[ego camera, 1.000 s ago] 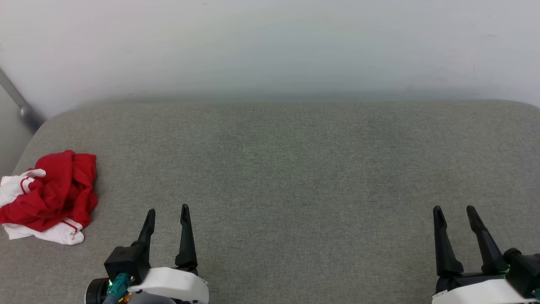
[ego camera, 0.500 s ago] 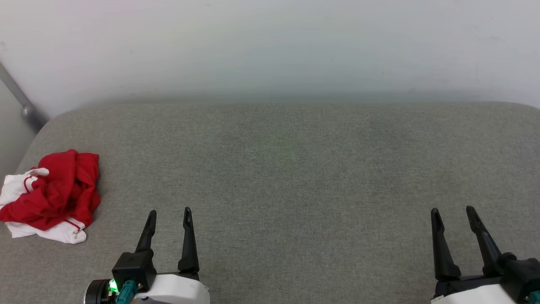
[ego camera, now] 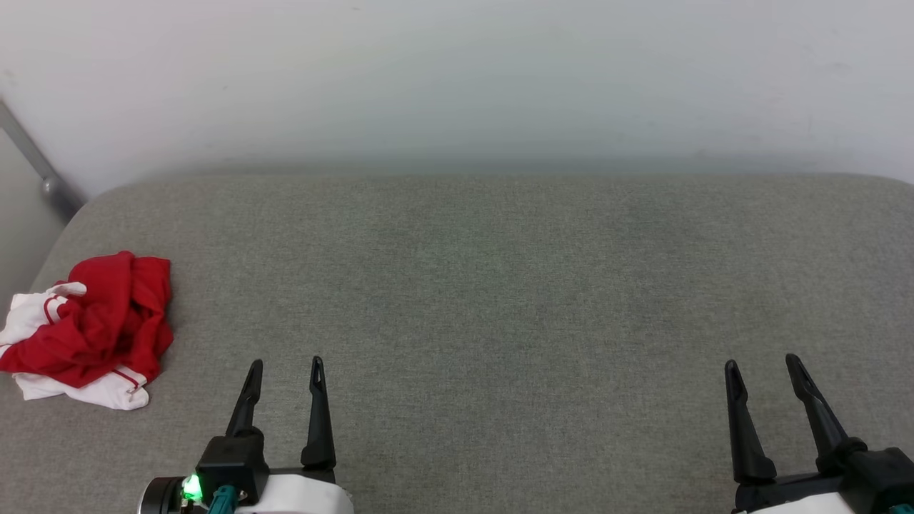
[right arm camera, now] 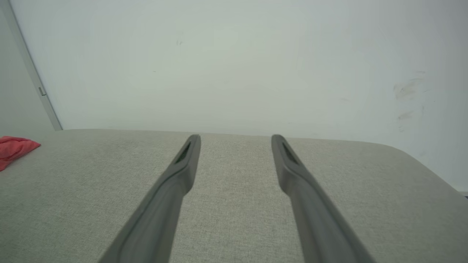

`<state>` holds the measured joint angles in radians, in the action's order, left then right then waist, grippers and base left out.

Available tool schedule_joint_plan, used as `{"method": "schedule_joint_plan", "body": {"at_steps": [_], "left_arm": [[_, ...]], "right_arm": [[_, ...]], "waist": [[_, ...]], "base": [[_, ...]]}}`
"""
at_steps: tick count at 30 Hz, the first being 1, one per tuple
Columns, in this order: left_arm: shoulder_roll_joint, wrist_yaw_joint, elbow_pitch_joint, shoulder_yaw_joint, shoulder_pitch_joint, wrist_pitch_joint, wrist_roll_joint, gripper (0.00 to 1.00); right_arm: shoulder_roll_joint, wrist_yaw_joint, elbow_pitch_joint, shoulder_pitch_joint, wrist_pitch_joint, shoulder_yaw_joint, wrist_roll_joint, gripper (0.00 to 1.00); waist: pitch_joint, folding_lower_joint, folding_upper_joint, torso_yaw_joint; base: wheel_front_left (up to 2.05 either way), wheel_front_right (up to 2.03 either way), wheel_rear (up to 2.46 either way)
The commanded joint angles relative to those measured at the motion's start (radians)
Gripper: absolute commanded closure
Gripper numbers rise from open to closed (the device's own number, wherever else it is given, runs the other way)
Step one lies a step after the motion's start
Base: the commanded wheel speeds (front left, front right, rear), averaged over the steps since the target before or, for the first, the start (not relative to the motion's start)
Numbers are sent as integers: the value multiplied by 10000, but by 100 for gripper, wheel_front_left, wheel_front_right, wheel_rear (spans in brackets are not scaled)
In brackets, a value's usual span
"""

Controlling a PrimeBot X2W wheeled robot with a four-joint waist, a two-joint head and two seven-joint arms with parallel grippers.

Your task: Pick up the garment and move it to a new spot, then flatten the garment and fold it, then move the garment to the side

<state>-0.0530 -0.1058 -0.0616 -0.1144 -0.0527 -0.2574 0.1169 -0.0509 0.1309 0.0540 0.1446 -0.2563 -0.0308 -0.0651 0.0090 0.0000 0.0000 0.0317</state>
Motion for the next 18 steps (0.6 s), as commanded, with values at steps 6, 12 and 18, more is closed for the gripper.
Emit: {"method": "schedule_joint_plan", "body": {"at_steps": [6, 12, 18], "left_arm": [[26, 77, -27, 108, -127, -103, -129, 0], [32, 40, -124, 72, -176, -90, 106, 0], [32, 23, -205, 54, -124, -83, 171, 0]], "right_arm": [[13, -3, -86, 169, -95, -9, -79, 0], [13, -3, -208, 203, -94, -13, -318, 0], [13, -3, -330, 217, -94, -9, -413, 0]], "waist": [[-9, 0, 0, 5], [-20, 0, 0, 0], [3, 0, 0, 24]], "base": [[0, 0, 0], [0, 0, 0], [0, 0, 0]]}}
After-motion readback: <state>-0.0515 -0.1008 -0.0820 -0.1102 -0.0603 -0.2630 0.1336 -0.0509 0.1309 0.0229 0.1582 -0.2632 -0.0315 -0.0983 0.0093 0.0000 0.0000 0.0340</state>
